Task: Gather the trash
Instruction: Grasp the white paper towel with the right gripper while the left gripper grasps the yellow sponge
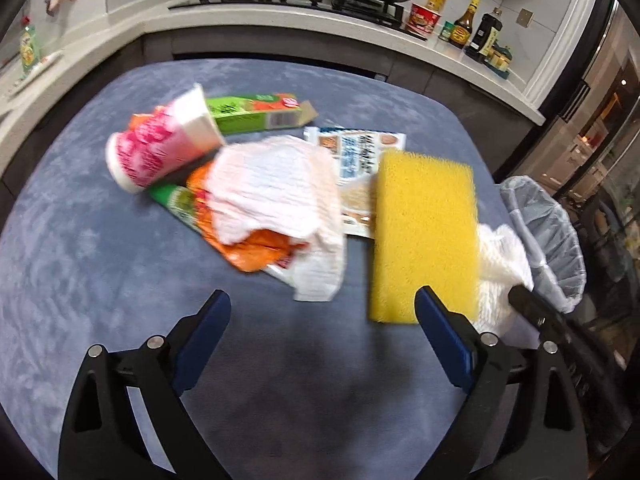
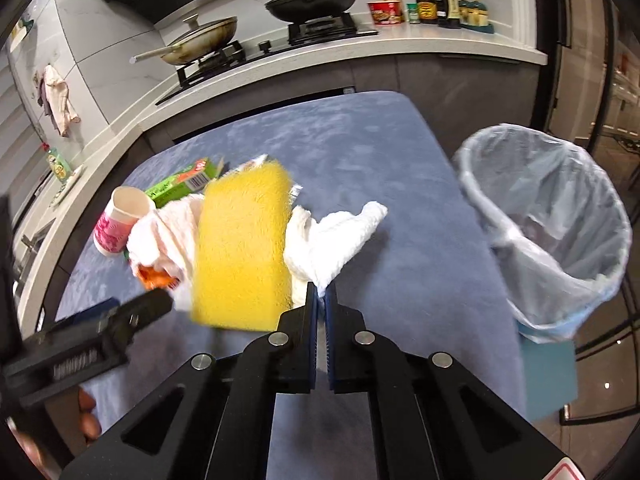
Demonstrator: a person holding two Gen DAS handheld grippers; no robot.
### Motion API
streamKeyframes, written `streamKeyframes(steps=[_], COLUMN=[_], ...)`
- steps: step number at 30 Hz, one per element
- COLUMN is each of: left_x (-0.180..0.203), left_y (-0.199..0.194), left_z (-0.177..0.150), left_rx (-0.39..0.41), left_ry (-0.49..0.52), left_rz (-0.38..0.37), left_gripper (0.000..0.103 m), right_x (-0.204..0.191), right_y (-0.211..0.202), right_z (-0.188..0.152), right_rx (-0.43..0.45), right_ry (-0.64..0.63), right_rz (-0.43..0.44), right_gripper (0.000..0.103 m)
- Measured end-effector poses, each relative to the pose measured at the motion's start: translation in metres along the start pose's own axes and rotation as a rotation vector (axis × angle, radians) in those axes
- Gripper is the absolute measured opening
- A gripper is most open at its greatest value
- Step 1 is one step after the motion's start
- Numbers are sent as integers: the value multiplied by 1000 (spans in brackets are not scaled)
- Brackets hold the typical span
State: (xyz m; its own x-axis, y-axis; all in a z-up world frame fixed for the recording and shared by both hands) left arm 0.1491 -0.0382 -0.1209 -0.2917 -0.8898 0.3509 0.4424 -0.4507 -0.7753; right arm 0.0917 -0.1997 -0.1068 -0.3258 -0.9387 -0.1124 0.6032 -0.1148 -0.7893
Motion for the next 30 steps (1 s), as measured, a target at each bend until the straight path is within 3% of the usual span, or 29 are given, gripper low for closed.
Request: streamKeyframes(steps=[5,12,17,20,22,25,30], left_x=[29,59,70,76,79,80,83], left_y=[11,36,40,40,37,30,15], left_z=[-7,-17,-20,-21,-21,-21,-20], left_rx=[-23,-70,-94,-108,-93,-81,-62], left_ry=[21,82,84,84,107,121,143], left_rz=[-65,-81,-122,-156,-134,-136,-146], left_gripper=[89,87,66,48,34,23,16], right_x=[22,36,39,38,38,40,42], right_y=[-14,-18,-14,-12,-12,-13,-20], right_z=[-15,-26,-30,-33,-34,-34,-31], right_rx=[-9,-22,-37,-42,-42,-41,-25], right_ry=[17,41,57,57,60,67,69], right_rz=[-18,-20,-9,-7,-6,-5,-5], right_gripper=[4,4,4,4,4,4,4])
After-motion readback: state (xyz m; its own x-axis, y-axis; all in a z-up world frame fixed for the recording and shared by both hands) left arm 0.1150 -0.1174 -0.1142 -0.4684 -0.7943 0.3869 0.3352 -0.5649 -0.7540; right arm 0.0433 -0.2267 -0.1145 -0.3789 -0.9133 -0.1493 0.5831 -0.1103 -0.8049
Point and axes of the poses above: each gripper's, at about its wrist camera, not at the fingertips, and y roughly the way its jaws point, x to its right, z to its top, the point moved 6 cm from there along y, roughly the way its jaws point, and after that the axes turned 9 degrees about -z, right-handed, at the moved point
